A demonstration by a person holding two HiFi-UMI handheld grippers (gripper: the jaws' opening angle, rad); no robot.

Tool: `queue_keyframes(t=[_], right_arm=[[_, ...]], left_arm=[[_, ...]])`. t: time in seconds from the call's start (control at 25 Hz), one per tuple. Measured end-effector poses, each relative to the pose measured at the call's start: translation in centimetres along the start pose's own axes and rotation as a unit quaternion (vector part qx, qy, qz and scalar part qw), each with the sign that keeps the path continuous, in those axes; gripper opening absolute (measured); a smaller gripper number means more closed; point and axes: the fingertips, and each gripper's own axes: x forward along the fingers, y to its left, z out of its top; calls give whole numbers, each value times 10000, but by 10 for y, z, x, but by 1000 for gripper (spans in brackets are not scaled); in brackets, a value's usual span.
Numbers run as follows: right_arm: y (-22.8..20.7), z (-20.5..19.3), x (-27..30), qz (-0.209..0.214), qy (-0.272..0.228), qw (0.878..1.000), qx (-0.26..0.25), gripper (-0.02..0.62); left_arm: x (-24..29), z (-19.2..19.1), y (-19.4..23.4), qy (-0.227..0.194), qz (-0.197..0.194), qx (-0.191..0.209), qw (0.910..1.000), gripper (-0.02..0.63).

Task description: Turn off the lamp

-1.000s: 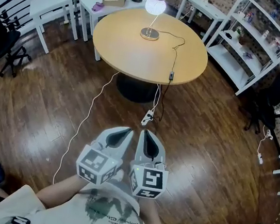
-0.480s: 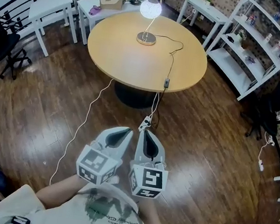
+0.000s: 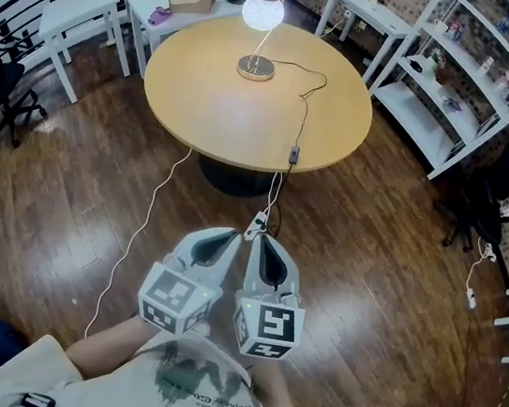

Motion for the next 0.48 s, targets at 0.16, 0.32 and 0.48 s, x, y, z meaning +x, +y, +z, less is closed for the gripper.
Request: queue_keyframes(t=[0.16,0.32,0.48], right_arm=[[-11,5,24,-22,-8,10000,-55,0],[-22,5,54,-36,25,9999,-103,0],[-33,9,89,-71,93,9999,-95,0]], left_arm=[[25,7,14,-58,-28,-36,10000,-6],[53,10,35,-84,-44,-87,9999,-6],[80,17,58,-58,-66,-134,9999,-6]])
